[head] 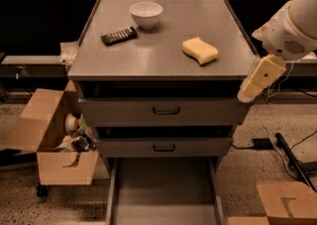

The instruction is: Place sponge into bottom drawer

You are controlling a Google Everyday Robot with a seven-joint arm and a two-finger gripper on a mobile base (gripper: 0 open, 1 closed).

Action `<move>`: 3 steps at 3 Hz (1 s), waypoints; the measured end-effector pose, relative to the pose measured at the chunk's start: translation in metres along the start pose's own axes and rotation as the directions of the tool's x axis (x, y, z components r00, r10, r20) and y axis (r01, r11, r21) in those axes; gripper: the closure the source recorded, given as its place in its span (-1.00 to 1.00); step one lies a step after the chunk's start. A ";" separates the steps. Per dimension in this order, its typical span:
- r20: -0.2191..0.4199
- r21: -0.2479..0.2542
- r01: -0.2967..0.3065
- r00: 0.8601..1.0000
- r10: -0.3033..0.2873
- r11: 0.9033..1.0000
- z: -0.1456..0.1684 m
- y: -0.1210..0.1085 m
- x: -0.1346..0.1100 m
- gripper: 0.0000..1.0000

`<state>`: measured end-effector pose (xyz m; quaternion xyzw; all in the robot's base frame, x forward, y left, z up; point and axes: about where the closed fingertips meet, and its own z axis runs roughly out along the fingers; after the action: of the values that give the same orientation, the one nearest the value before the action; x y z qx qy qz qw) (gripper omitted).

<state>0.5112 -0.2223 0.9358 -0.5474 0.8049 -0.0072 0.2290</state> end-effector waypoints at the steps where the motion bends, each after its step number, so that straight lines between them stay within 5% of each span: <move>1: 0.094 -0.020 -0.092 0.991 0.094 0.996 0.047 -0.041 -0.007 -1.00; 3: 0.130 -0.027 -0.103 0.986 0.105 0.994 0.054 -0.050 -0.010 -1.00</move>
Offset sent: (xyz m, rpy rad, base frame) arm 0.0414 0.0005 -0.0182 0.0942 -0.0096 -0.0454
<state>0.5785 -0.2204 0.9047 -0.5063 0.8157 0.0488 0.2757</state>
